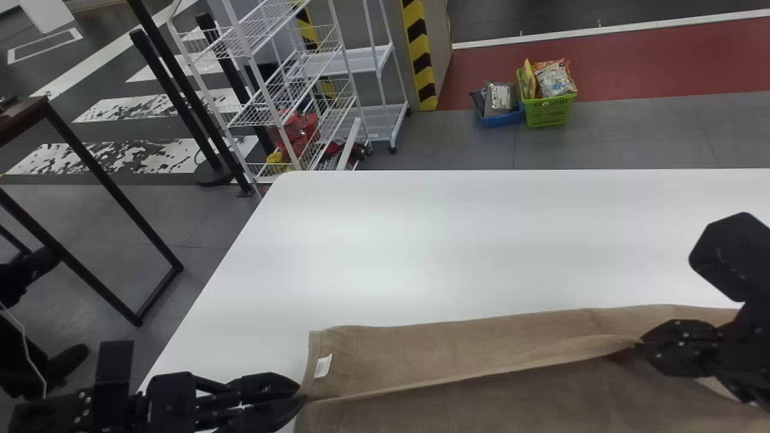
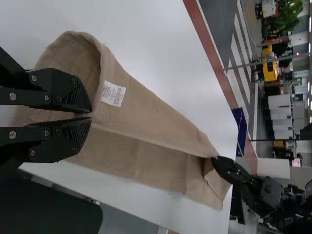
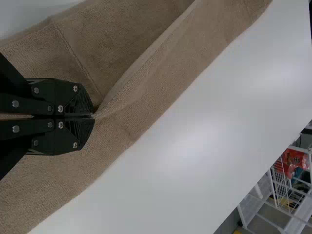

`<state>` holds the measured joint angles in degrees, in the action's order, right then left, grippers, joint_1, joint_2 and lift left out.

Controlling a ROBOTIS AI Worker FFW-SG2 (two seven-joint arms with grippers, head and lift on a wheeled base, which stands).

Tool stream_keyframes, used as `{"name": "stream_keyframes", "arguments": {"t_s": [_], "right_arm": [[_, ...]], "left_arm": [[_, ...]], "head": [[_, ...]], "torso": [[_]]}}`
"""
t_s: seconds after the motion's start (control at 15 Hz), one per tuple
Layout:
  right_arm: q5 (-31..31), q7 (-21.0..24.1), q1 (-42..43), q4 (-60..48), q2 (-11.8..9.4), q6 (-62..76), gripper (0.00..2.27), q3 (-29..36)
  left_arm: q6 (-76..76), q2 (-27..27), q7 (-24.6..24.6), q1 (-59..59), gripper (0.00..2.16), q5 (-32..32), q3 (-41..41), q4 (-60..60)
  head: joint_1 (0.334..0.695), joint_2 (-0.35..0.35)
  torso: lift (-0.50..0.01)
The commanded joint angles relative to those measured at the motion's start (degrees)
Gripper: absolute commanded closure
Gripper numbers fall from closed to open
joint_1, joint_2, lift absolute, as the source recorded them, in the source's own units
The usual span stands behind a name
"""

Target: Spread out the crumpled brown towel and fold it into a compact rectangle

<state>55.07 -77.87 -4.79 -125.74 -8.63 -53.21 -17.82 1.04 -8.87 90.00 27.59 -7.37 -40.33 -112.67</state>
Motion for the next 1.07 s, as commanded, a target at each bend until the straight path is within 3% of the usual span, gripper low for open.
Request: {"name": "stream_keyframes", "arguments": {"t_s": [0.0, 0.4, 1.0], "right_arm": [[0.91, -0.45, -1.28, -1.71, -1.03, -1.42, 1.11, -1.78], [4.34, -0.45, -3.03, -1.53, -1.56, -1.42, 1.11, -6.96], [3.90, -0.45, -2.51, -4.87, -3.41, -2.65, 1.11, -6.70]], "left_arm": [[-1.95, -0.80, 0.57, 0.54, 1.00, -0.63, 0.43, 0.26], [-4.42, -1.68, -1.40, 0.01, 1.00, -1.25, 2.27, 3.69], [-5.12, -2.20, 0.57, 0.36, 1.00, -1.69, 1.04, 3.07]], "head": [[0.695, 0.350], [0.695, 0.350], [0.695, 0.350]], "torso": [[-0.127], [-0.127], [-0.127]]}}
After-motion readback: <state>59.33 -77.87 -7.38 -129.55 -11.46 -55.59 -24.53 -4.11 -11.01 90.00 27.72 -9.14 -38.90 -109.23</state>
